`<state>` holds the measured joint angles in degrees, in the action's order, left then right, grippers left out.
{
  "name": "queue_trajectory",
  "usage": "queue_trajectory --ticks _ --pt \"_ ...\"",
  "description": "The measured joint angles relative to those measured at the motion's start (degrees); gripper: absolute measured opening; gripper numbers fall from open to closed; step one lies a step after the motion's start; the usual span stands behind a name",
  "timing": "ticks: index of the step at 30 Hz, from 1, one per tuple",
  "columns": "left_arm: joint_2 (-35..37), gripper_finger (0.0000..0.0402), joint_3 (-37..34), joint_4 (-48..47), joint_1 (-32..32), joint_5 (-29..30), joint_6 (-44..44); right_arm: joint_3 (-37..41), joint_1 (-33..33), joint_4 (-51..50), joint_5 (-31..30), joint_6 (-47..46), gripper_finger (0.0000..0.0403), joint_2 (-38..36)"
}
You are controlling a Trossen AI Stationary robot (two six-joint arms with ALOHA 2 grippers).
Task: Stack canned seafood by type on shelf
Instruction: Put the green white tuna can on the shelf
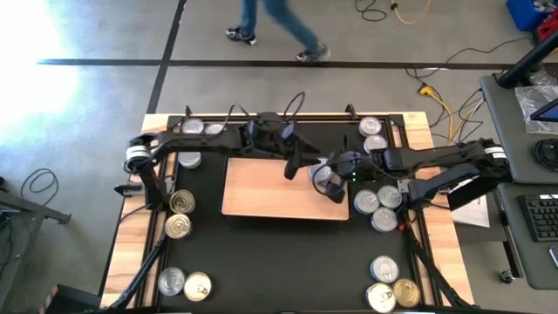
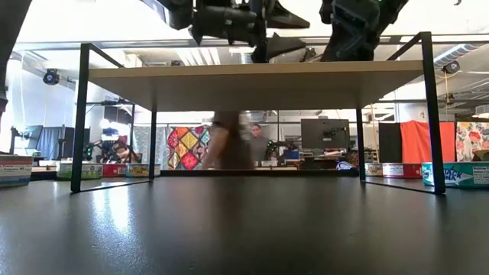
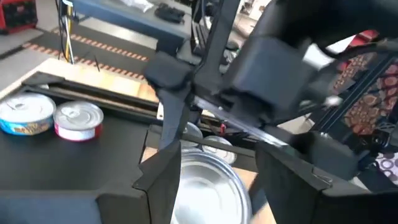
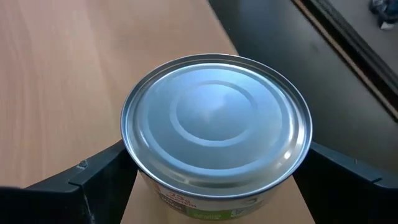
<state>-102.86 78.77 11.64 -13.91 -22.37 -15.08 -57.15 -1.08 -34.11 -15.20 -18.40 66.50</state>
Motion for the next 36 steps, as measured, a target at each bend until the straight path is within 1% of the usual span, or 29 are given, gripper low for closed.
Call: queue_trajectory --ticks 5,10,13,15,17,19,23,26,30,36 --pt "-1.89 0.0191 2.63 -1.28 0.10 -1.11 0.81 -0.97 -0.02 0.83 0.19 0.42 0.0369 0.67" --pt "-3.33 0.0191 5.78 -7.46 0.51 -1.18 3.96 -1.52 -0.02 0.60 0.22 0.38 0.0371 2.82" --pt "-3.40 0.0191 6.99 -10.84 1.26 -1.13 6.58 -1.68 -0.02 0.60 0.15 -0.24 0.0385 4.04" --pt "-3.22 0.0191 7.21 -13.32 1.88 -1.14 8.25 -1.68 -0.02 0.54 0.13 -0.40 0.0394 4.59" --pt "-3.24 0.0191 7.23 -16.39 2.37 -1.07 9.38 -1.68 -0.02 0.48 0.15 -0.36 0.0394 4.83" --pt "-3.30 0.0191 7.23 -18.70 2.83 0.19 10.64 -1.68 -0.02 0.35 0.13 -0.36 0.0394 4.83" --pt "-3.47 0.0185 7.11 -18.78 3.73 4.95 12.51 -1.68 -0.02 0.35 0.21 0.12 0.0398 4.83" --pt "-4.23 0.0177 7.01 -18.34 4.07 5.22 12.48 -1.68 -0.02 0.37 0.66 0.29 0.0399 4.81" --pt "-5.89 0.0167 7.01 -17.75 4.15 5.34 10.11 -1.68 -0.02 0.35 1.37 0.35 0.0399 4.81" --pt "-7.68 0.0154 7.35 -19.15 4.47 4.79 8.46 -3.30 -0.02 -2.79 3.06 -0.26 0.0400 4.97"
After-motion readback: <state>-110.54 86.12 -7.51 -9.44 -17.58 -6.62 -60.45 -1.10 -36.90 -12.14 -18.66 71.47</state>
